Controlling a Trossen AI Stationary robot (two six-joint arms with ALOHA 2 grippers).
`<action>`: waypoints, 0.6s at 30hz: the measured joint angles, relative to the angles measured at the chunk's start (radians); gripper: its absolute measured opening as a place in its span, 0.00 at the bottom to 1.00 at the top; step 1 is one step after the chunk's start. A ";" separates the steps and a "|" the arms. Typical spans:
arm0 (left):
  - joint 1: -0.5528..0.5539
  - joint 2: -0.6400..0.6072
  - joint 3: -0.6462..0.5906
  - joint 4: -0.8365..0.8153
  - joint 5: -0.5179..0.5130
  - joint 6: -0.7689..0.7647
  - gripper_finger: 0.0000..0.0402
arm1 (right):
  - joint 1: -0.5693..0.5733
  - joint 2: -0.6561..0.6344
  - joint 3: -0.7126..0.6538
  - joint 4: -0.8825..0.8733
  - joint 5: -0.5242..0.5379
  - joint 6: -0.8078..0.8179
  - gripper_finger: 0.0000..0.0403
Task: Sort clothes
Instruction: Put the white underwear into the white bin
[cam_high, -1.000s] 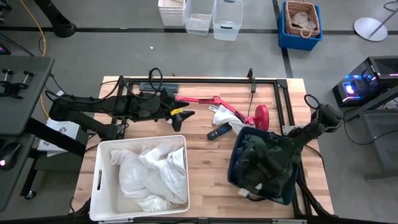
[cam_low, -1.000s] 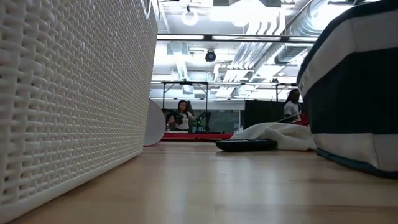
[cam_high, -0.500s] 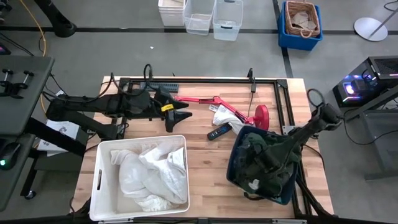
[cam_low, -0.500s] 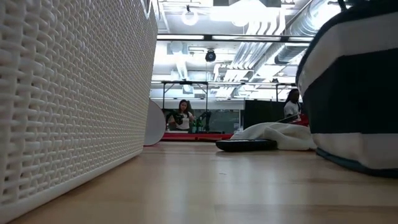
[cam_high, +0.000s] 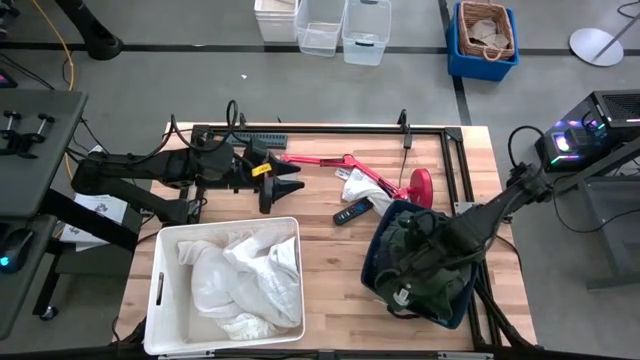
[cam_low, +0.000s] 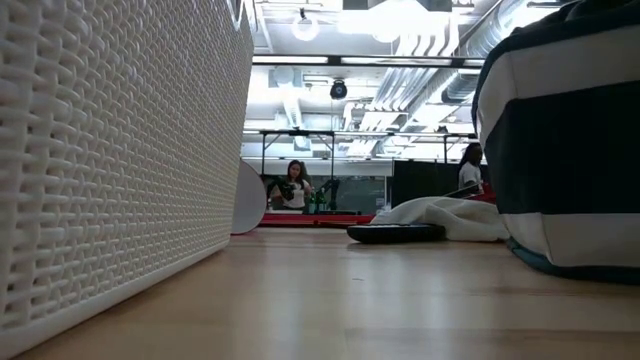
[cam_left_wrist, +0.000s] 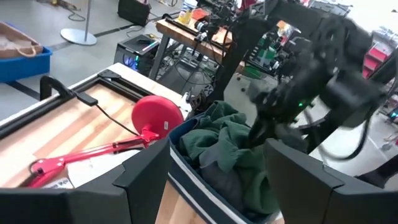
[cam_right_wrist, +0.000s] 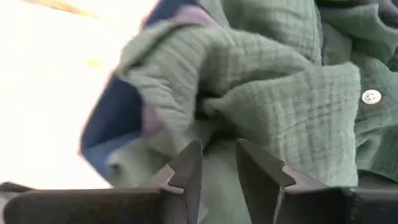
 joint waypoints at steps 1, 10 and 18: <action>0.000 0.000 0.000 0.000 0.000 0.007 0.61 | -0.002 -0.002 0.022 -0.002 0.016 0.007 0.23; 0.007 0.000 0.000 0.006 -0.038 0.123 0.61 | -0.040 -0.003 0.182 0.042 0.503 -0.048 0.23; 0.126 0.130 0.001 -0.001 0.031 0.100 0.61 | -0.246 -0.004 0.235 0.039 0.529 -0.344 0.23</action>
